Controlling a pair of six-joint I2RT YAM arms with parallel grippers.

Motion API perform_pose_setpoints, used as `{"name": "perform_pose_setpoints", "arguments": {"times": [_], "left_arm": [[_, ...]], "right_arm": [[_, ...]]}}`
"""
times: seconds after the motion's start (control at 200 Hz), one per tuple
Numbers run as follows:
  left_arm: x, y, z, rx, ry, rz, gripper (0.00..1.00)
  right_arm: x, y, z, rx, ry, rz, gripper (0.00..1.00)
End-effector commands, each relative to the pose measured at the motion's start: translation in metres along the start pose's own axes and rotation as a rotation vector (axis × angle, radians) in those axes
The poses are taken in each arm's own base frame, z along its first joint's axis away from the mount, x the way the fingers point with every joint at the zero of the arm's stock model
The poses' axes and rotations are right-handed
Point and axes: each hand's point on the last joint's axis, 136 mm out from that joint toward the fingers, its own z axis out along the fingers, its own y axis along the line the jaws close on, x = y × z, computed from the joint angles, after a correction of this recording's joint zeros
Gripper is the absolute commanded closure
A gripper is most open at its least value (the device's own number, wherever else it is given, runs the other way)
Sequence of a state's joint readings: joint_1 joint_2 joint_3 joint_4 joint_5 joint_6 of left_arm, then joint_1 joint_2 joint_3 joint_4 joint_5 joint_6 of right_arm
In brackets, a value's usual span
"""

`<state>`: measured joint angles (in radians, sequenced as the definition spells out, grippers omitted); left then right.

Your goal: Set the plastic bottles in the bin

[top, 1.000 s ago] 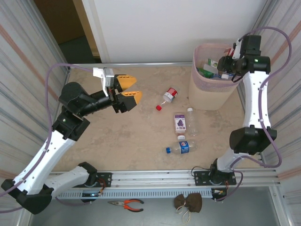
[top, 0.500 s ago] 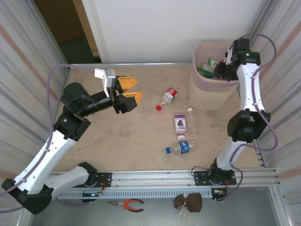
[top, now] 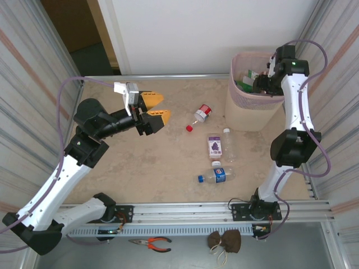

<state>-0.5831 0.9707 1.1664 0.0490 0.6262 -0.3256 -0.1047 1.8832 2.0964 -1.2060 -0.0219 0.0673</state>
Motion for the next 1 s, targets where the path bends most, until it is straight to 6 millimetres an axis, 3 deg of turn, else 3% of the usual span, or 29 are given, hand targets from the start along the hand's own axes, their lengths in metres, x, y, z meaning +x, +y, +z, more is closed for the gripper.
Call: {"name": "perform_pose_setpoints", "arguments": {"times": [0.0, 0.466, 0.756, 0.992], "left_arm": [[-0.002, -0.001, 0.001, 0.002, -0.013, 0.008, 0.21], [-0.003, -0.002, 0.000, 0.005, -0.022, 0.000, 0.21], [-0.002, -0.001, 0.001, 0.006, -0.021, -0.002, 0.21], [0.000, 0.002, 0.004, 0.005, -0.016, -0.009, 0.21]], "right_arm": [[0.002, 0.001, -0.018, 0.023, -0.002, -0.014, 0.28], [-0.011, 0.006, -0.082, 0.078, -0.162, -0.048, 0.26], [0.002, 0.023, -0.106, 0.037, -0.195, -0.064, 0.33], [0.027, 0.042, -0.129, -0.009, -0.228, -0.075, 0.34]]}}
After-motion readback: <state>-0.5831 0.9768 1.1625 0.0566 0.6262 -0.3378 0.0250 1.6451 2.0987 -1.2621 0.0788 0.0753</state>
